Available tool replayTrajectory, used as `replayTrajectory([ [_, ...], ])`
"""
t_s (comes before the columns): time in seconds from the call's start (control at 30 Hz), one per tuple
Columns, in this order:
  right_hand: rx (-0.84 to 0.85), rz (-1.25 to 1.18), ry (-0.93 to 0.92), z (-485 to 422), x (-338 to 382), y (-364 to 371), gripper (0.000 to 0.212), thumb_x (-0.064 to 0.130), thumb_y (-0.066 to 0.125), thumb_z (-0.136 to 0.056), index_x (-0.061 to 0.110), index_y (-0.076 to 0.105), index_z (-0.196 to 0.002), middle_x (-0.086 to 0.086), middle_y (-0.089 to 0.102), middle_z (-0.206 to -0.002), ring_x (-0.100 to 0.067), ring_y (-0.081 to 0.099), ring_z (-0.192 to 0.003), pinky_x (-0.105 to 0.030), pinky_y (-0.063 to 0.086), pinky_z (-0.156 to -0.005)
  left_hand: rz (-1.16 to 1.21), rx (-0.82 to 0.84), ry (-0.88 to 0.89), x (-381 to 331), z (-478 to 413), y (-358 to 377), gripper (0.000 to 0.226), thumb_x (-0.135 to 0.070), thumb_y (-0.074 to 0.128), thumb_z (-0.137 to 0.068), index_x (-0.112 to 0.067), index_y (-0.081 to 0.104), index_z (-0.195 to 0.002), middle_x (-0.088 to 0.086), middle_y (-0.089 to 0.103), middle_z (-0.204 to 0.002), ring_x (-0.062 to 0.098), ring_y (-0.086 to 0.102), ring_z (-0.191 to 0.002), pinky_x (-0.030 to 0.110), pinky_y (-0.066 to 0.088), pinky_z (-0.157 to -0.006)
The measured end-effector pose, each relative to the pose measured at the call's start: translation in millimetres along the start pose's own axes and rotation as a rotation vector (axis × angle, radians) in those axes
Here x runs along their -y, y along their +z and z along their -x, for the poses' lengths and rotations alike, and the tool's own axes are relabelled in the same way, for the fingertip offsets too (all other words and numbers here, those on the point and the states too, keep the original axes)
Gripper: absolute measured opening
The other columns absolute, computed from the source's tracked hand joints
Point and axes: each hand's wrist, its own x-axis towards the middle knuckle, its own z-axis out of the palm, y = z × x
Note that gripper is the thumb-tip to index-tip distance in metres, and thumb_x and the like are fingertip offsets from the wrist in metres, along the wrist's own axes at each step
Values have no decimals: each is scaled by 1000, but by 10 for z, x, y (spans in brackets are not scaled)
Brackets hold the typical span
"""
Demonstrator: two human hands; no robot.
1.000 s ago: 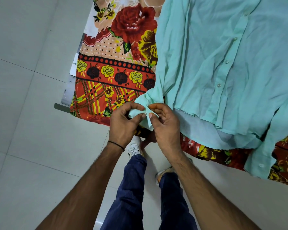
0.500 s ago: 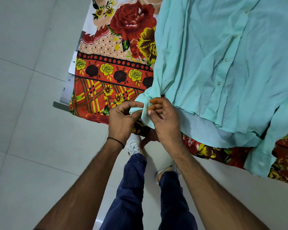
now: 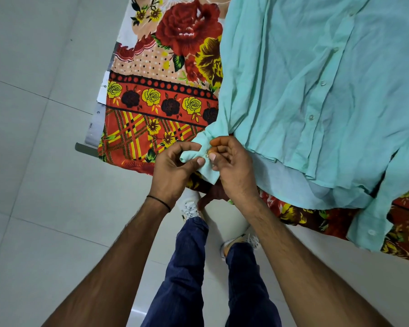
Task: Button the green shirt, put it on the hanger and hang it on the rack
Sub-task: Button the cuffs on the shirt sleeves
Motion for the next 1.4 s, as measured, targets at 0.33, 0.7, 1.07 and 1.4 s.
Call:
replayTrajectory([
  [0.33,204,-73,170,-150,58,-138,22,-5,60,-93,17,58,-93,-8,62,-82,-2,56,-60,-19,49,-60,-23,93,48,-50,5,43,24,12,64,-85,-2,61,-103,0,65,-96,9,62,-84,26,54,-71],
  [0.7,111,137,-37,-14,-21,-113,24,3,62,-91,19,69,-106,9,72,-100,-3,64,-93,-21,54,-87,6,-5,-49,10,-10,18,21,-2,74,-84,-2,63,-101,6,66,-91,17,66,-78,36,59,-69],
  [1.07,-7,202,-122,130,-161,9,14,5,64,-92,12,69,-102,-1,65,-104,-3,62,-93,-8,47,-80,10,-48,-128,57,24,16,20,7,67,-86,-4,64,-102,16,70,-101,25,69,-85,52,60,-78],
  [1.4,-27,254,-133,64,-219,-31,19,1,60,-92,11,69,-105,0,64,-102,5,58,-86,-6,45,-76,-133,-48,-30,116,-2,15,25,-4,70,-84,-16,65,-106,-1,65,-114,27,64,-105,41,59,-78],
])
